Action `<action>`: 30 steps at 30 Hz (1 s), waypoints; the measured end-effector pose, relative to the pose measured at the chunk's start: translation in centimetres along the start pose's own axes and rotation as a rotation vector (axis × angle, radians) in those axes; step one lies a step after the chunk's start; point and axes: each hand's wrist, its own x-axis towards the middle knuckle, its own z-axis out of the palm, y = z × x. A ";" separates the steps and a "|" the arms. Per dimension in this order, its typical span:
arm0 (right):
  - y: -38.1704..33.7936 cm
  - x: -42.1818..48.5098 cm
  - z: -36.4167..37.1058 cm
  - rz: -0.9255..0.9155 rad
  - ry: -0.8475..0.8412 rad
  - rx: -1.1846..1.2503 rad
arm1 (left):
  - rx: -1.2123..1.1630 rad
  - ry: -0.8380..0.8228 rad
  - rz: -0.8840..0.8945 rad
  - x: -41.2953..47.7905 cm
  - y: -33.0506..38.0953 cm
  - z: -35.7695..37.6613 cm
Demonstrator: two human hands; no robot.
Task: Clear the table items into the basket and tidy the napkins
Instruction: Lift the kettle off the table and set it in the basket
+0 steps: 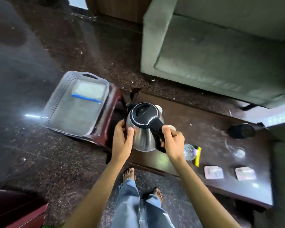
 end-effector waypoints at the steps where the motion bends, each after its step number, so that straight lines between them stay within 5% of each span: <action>1: 1.0 -0.9 -1.7 0.012 0.019 -0.017 | -0.060 -0.069 -0.001 -1.4 0.4 1.3; 14: 12.3 -9.1 -16.2 0.278 0.276 -0.233 | -0.265 -0.774 -0.271 -14.8 -2.7 14.8; 30: 14.1 -6.8 -19.5 0.410 0.104 -0.199 | -0.225 -0.690 -0.532 -16.6 -3.4 21.8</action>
